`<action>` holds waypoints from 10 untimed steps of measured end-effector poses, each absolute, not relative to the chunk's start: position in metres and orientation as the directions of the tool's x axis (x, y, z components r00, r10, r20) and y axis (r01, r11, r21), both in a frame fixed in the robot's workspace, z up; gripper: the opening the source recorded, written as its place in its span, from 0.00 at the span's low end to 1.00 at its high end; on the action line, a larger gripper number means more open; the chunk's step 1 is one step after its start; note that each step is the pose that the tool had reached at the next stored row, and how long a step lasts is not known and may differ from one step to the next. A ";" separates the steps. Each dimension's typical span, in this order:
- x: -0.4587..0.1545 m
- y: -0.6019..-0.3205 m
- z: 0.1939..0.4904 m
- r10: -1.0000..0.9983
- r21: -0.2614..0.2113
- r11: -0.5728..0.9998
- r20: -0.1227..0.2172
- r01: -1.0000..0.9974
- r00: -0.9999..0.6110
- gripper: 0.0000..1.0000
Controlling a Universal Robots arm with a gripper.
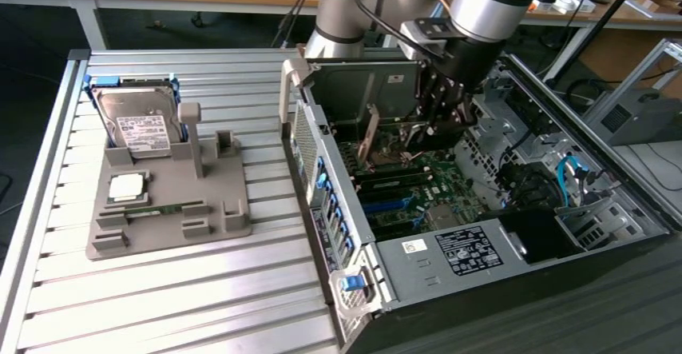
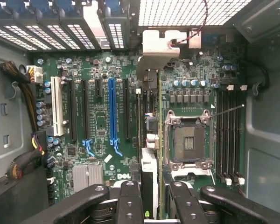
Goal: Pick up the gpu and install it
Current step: 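Insert the gpu into the slot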
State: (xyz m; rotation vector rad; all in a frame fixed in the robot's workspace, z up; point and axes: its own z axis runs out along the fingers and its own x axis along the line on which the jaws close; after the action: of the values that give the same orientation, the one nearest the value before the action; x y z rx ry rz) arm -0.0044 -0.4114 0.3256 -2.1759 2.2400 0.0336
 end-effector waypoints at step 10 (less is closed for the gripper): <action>-0.005 -0.416 0.324 -0.999 0.003 0.029 -0.028 -1.000 -0.029 0.27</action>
State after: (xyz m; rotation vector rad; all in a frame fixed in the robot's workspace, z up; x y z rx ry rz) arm -0.0053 -0.4164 0.3237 -2.1760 2.2400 0.0335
